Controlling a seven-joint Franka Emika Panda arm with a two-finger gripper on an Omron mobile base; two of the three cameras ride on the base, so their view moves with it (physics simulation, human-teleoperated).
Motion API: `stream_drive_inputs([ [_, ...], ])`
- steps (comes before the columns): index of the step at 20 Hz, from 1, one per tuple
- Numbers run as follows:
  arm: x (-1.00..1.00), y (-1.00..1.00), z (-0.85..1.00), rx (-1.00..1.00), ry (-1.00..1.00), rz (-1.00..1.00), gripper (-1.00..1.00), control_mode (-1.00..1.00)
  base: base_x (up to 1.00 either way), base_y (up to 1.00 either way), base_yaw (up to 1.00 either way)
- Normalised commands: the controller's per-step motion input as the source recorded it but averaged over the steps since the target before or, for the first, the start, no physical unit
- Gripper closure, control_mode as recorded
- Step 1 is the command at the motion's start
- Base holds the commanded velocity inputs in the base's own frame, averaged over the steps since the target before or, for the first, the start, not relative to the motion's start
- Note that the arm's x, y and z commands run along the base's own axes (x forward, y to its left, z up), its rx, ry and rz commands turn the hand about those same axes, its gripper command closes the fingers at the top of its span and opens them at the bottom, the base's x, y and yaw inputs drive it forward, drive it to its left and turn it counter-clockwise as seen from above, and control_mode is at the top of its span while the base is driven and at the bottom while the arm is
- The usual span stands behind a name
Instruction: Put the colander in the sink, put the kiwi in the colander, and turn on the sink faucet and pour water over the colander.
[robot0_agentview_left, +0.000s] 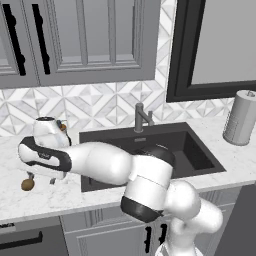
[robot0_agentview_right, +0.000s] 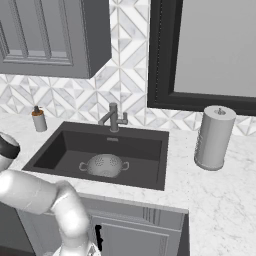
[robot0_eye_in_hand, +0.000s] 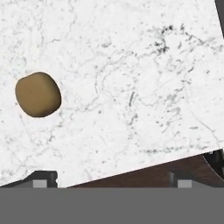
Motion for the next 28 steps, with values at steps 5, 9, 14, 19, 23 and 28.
stream_drive_inputs([
  [5,0.3,0.22,-0.05,-0.1,0.0,0.0,-1.0,-1.0,0.0,0.0,0.0],
  [9,0.19,0.22,-0.18,-0.02,0.0,0.0,-1.0,-1.0,0.0,0.0,0.0],
  [14,0.05,0.23,-0.33,0.0,0.04,0.0,-1.0,-1.0,0.0,0.0,0.0],
  [19,0.12,0.19,-0.33,0.0,0.02,0.0,-1.0,-1.0,0.0,0.0,0.0],
  [23,0.01,0.12,-0.39,0.0,0.01,0.0,-1.0,-1.0,0.0,0.0,0.0],
  [28,0.0,0.09,-0.38,0.0,0.0,0.0,-1.0,-1.0,0.0,0.0,0.0],
])
